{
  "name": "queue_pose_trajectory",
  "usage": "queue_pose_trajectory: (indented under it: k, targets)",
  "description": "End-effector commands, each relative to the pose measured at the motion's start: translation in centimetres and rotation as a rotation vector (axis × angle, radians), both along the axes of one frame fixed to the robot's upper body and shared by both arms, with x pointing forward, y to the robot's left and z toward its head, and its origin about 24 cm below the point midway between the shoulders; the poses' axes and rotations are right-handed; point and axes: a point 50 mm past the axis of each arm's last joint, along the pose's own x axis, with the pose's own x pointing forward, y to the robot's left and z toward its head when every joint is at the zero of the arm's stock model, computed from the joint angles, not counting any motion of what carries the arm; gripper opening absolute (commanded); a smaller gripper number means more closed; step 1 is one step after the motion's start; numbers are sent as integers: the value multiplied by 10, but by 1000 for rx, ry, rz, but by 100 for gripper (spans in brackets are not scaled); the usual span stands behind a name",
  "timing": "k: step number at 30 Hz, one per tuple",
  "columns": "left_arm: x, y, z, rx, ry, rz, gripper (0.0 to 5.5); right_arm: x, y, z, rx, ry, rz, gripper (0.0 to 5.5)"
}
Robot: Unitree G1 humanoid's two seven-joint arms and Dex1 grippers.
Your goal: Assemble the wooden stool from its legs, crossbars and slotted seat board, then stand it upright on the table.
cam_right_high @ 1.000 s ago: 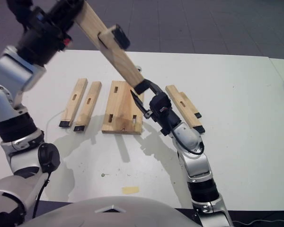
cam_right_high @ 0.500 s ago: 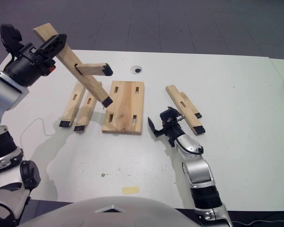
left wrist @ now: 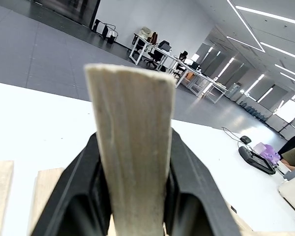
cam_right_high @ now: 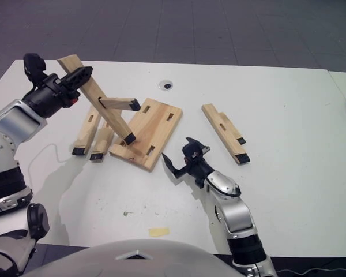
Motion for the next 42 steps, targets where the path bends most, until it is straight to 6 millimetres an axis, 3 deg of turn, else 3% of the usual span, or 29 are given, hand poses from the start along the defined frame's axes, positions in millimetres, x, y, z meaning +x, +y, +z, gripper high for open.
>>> queue_pose_trajectory:
  k: [1, 9, 15, 25, 28, 33, 36, 42]
  targets:
    - [-5, 7, -5, 11, -15, 48, 104, -3, -5, 3, 15, -7, -19, 540]
    - [3, 11, -14, 42, -50, 98, 104, -3, -9, 3, 6, -8, -40, 540]
    - [-2, 6, -30, 186, -19, 82, 104, -1, -11, 6, -27, -29, -43, 540]
    - [-34, -24, -67, 264, -65, 109, 104, 1, -13, 16, -63, -70, -42, 540]
    - [-50, -30, -87, 313, -7, 68, 104, -2, -13, 20, -22, -55, -78, 540]
    - [-74, -44, -105, 425, 29, -76, 104, -4, -9, 24, -23, -67, -91, 540]
    - [-71, -53, -101, 465, 4, -124, 105, -4, -6, 24, -21, -69, -107, 540]
    - [-46, -68, -57, 449, -209, -79, 106, -1, -11, 22, -45, -82, -122, 540]
